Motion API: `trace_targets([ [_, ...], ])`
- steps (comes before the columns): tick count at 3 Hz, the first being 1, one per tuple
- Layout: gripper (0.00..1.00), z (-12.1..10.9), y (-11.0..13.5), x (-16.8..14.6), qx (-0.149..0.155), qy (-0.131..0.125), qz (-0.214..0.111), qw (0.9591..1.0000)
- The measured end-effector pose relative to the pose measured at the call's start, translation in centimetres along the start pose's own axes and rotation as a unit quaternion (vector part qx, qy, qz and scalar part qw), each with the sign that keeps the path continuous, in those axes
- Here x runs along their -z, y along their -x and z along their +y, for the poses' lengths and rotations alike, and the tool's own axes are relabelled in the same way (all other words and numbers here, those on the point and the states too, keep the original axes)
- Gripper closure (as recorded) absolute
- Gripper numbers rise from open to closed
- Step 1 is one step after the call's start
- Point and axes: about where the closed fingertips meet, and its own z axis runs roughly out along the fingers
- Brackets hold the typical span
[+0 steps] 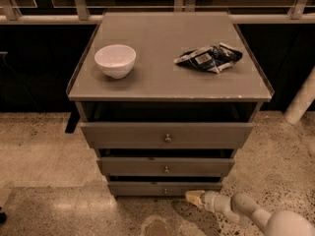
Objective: Close bottom drawer
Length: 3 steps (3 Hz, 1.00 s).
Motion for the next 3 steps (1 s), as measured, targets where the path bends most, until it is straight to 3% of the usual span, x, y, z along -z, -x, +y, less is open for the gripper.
trace_targets([
  [1, 0.59, 0.66, -1.39, 1.10, -0.015, -0.003, -0.002, 0.9999],
  [3, 0.12, 0.70, -1.23, 0.75, -0.008, 0.007, 0.009, 0.9999],
])
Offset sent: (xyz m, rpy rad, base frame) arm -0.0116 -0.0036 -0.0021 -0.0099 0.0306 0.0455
